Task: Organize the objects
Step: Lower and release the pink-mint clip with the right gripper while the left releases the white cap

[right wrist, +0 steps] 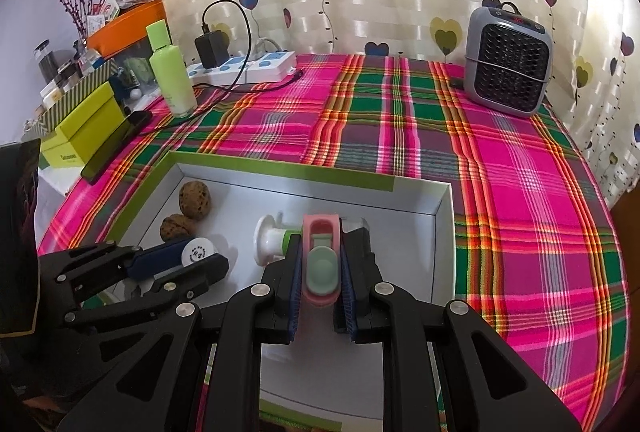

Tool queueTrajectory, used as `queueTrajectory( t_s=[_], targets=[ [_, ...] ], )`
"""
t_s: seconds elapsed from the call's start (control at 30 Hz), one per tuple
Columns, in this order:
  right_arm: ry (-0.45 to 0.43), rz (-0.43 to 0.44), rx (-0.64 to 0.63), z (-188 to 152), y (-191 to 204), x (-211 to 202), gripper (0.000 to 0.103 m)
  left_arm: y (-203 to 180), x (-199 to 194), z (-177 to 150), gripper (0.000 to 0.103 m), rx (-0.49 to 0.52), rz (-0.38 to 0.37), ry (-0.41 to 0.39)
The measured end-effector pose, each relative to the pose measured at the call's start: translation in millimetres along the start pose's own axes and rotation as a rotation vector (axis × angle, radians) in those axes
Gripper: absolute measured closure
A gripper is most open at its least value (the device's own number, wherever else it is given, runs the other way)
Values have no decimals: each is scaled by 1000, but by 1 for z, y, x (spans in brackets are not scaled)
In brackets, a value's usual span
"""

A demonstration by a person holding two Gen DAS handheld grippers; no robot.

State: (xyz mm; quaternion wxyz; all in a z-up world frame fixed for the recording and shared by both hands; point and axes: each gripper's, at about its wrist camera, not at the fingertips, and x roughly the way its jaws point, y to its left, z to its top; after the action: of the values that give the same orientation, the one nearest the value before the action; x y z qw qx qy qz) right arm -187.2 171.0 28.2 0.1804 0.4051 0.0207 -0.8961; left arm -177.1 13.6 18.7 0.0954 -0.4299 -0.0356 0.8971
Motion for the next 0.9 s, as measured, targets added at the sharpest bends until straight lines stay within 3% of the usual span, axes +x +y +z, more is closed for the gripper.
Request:
queueTrajectory(
  t_s=[0.63, 0.9],
  targets=[
    [-13, -16, -37, -5, 7, -2, 84, -1, 0, -1, 70, 5, -1, -4],
    [-12, -12, -50, -5, 10, -3, 76, -1, -1, 0, 67, 5, 5, -11]
  ],
)
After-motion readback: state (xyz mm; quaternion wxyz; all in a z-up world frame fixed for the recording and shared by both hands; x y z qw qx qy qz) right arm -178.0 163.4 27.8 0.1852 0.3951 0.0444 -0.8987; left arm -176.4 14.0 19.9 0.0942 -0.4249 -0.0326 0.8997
